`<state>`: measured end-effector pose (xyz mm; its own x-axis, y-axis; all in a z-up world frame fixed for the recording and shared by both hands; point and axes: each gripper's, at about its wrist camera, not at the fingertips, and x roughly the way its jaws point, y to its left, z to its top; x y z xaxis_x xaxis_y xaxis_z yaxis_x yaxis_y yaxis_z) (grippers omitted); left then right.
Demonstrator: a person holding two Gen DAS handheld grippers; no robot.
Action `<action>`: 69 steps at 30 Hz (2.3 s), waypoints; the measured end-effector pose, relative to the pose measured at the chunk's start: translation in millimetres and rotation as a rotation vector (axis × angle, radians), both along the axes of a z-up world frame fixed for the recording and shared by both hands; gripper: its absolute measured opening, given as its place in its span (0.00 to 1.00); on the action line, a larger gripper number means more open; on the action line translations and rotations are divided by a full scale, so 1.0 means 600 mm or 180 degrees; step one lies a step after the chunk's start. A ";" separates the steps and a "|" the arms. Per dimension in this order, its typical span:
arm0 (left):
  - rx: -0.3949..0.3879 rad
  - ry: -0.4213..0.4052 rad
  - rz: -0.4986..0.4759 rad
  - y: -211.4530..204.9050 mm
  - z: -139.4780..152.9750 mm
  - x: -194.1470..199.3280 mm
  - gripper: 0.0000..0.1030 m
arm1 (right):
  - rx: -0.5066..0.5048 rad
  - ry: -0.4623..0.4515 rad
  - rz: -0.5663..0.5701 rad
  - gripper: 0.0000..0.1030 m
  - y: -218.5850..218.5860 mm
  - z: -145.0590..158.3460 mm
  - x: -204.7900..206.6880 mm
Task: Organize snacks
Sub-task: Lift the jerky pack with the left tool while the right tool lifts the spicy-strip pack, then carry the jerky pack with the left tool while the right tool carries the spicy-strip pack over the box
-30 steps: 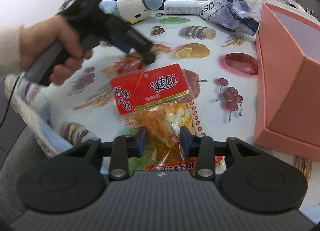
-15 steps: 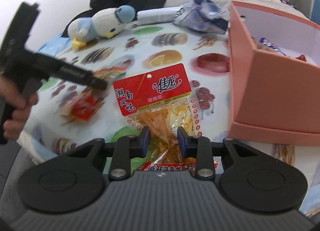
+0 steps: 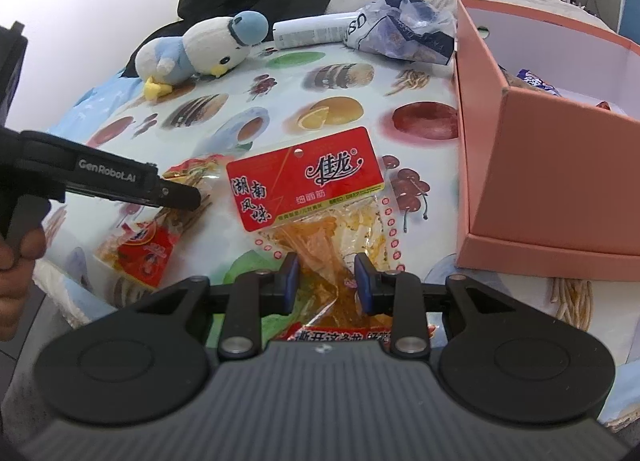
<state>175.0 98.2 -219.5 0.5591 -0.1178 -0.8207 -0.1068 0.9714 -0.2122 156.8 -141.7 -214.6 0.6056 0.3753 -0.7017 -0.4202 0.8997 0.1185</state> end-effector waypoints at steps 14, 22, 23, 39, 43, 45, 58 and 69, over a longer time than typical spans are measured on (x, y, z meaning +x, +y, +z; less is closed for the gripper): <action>-0.0038 -0.0154 0.0176 0.018 0.048 -0.048 0.11 | 0.0063 -0.0033 0.0001 0.32 -0.004 0.020 -0.013; -0.0128 -0.0277 0.0292 0.014 0.083 -0.078 0.09 | 0.0117 -0.0063 -0.0059 0.32 -0.004 0.051 -0.022; -0.0137 -0.0286 0.0287 0.010 0.086 -0.081 0.09 | 0.0127 -0.0067 -0.0062 0.32 -0.004 0.056 -0.024; -0.0248 -0.0592 0.0153 -0.068 0.173 -0.134 0.08 | 0.0281 -0.0209 -0.0279 0.32 -0.049 0.150 -0.076; -0.0297 -0.0697 -0.0009 -0.102 0.200 -0.144 0.08 | 0.0347 -0.0320 -0.0392 0.32 -0.070 0.175 -0.096; -0.0303 -0.0760 -0.0076 -0.119 0.212 -0.147 0.08 | 0.0373 -0.0377 -0.0458 0.32 -0.081 0.186 -0.104; -0.0629 -0.0974 -0.0672 -0.261 0.243 -0.126 0.08 | 0.0306 -0.0616 -0.0948 0.32 -0.177 0.228 -0.131; -0.0668 -0.1198 -0.1106 -0.352 0.284 -0.052 0.08 | 0.0271 -0.0738 -0.1294 0.32 -0.264 0.239 -0.108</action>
